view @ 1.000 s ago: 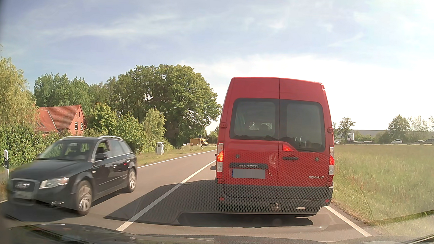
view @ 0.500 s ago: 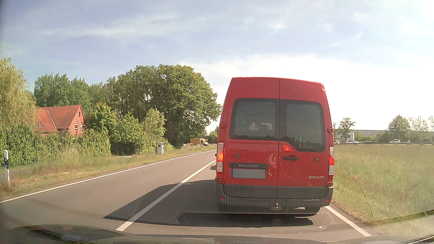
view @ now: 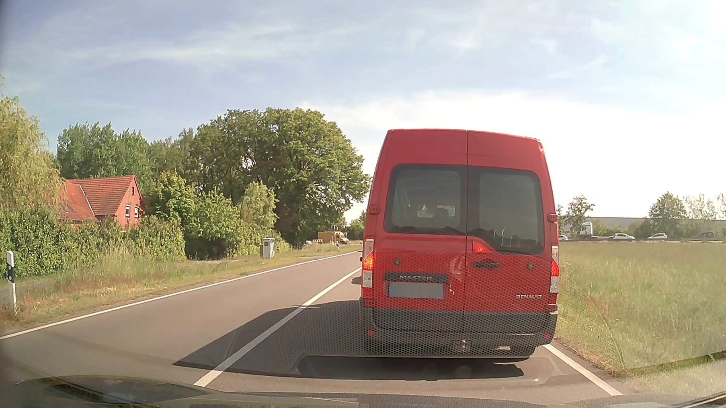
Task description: Follow the waypoints while adhering to traffic rules and regulations
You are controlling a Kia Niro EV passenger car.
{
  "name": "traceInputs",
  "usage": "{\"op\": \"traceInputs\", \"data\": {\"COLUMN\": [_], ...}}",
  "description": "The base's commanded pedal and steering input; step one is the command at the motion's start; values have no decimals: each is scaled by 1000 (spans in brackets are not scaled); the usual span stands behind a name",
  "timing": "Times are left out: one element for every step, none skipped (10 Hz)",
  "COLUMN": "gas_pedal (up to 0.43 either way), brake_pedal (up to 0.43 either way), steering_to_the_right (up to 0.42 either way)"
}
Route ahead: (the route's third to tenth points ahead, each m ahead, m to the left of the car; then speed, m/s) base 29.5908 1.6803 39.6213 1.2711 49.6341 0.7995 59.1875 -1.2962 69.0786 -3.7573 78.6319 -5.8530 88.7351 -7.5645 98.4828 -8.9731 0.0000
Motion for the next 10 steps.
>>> {"op": "traceInputs", "data": {"gas_pedal": [0,0,0,0,0,0,0,0,0,0], "brake_pedal": [262,262,262,268,268,262,268,268,262,268], "steering_to_the_right": [0,0,0,-1,0,0,0,-1,0,0]}}
